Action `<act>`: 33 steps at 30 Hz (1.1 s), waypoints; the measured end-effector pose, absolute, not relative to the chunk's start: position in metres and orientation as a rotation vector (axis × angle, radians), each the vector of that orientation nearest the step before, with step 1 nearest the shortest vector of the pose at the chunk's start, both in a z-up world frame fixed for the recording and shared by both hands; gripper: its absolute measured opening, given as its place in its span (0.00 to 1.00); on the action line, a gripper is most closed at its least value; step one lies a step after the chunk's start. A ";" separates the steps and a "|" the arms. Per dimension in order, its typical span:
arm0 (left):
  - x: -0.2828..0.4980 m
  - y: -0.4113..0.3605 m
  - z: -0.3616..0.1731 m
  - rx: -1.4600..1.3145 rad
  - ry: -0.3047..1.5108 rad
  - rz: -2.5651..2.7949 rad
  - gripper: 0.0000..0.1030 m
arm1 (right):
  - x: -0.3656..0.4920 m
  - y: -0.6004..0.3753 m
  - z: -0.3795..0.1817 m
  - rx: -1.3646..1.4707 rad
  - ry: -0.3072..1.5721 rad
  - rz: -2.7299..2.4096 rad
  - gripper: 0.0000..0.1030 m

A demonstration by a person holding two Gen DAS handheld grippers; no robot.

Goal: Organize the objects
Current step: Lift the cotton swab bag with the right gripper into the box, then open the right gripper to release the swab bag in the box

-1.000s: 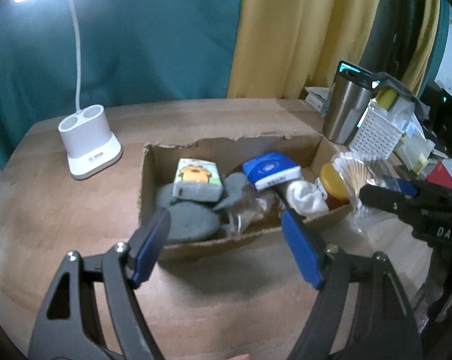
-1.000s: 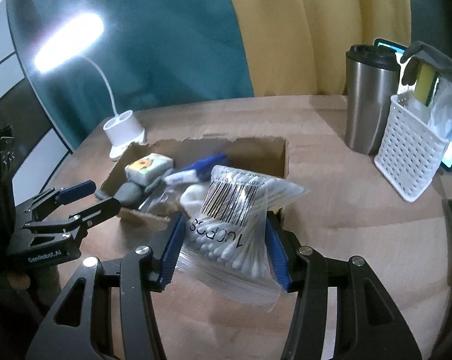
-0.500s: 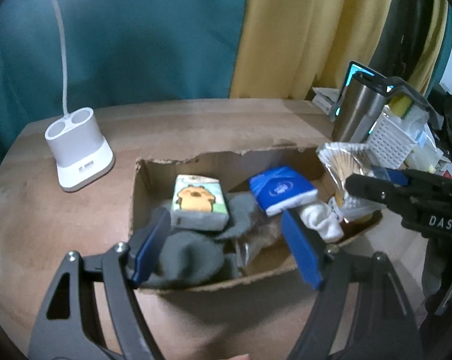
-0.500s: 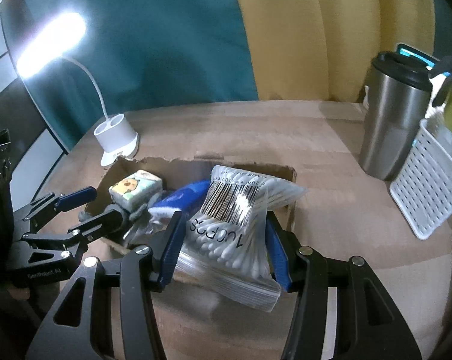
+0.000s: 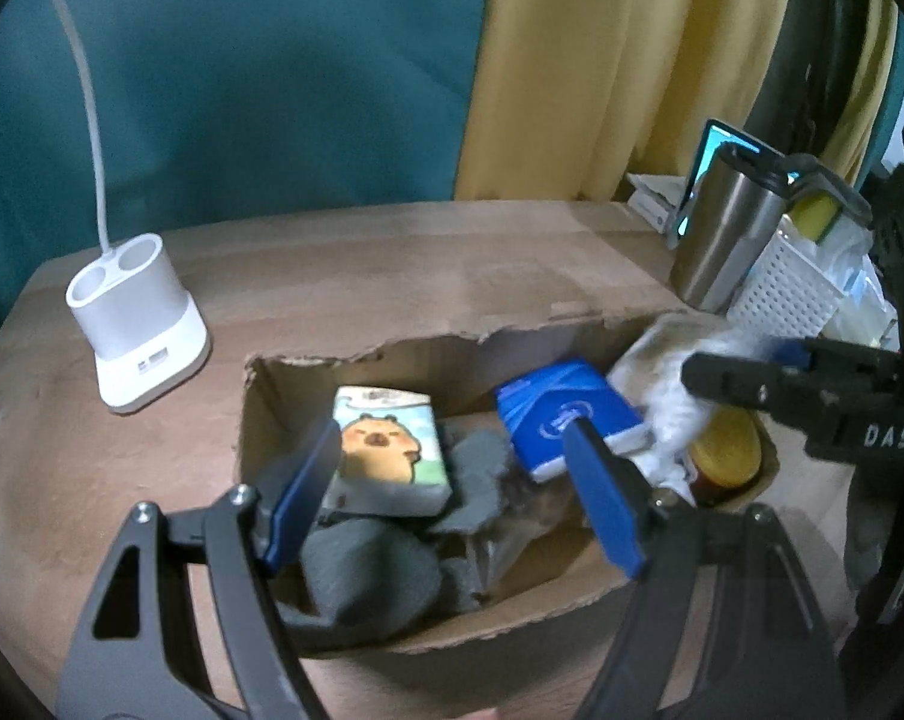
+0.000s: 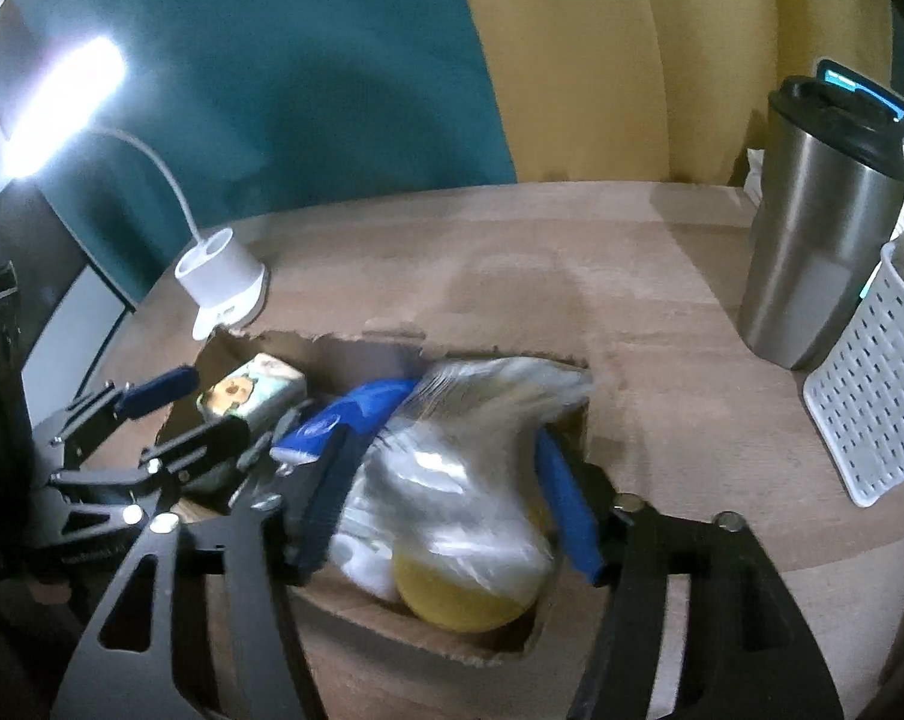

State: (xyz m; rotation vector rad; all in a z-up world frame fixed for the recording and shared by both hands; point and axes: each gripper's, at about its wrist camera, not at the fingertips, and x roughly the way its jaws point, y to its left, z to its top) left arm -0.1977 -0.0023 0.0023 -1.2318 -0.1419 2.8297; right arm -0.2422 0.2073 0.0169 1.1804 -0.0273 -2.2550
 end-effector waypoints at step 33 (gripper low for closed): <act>-0.189 -0.011 0.006 -1.185 -0.174 2.833 0.76 | -0.254 0.207 -0.004 1.132 -0.068 -2.415 0.82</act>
